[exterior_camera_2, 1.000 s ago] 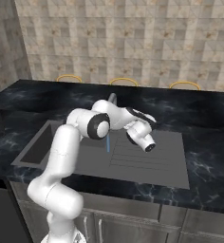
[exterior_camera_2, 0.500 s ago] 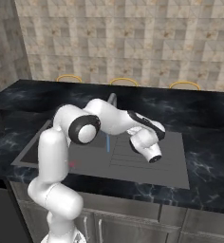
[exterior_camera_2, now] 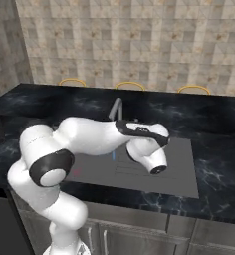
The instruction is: Turn on the sink faucet and place the jug under the water for a few seconds to fill it up.
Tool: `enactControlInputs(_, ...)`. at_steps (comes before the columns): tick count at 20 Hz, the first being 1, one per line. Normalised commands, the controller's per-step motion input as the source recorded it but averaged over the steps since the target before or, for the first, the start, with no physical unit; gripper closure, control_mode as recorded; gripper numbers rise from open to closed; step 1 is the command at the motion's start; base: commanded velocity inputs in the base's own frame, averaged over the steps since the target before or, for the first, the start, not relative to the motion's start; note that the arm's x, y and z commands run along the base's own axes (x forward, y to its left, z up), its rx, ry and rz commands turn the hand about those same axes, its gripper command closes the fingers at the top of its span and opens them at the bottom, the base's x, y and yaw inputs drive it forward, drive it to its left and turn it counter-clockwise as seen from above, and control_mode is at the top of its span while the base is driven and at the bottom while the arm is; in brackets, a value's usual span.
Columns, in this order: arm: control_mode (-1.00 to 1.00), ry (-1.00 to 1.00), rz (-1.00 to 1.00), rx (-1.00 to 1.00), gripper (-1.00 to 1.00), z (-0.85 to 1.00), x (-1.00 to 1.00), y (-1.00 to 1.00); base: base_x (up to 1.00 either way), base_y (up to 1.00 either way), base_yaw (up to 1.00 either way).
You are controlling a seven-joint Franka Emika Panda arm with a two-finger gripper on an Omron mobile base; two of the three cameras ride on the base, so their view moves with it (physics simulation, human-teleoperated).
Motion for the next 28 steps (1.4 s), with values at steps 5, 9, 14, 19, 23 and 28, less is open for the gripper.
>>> enactControlInputs(5,-1.0,0.17,-0.07,-0.04,-1.0,1.0,-0.75,0.3,0.0,0.0,0.0)
enactControlInputs(9,-1.0,0.43,-0.01,-0.02,-1.0,0.91,-0.56,0.52,0.0,0.0,0.0)
enactControlInputs(14,-1.0,0.4,-0.07,0.0,-1.0,0.71,-0.66,0.65,0.0,0.0,0.0)
enactControlInputs(19,-1.0,0.25,-0.13,0.0,-1.0,0.16,-0.85,0.96,0.0,0.0,0.0)
enactControlInputs(23,-1.0,0.21,-0.15,-0.03,-1.0,-0.02,-0.77,1.0,0.0,0.0,0.0)
enactControlInputs(28,-1.0,0.2,-0.12,-0.05,-1.0,-0.24,-0.58,1.0,0.0,0.0,0.0)
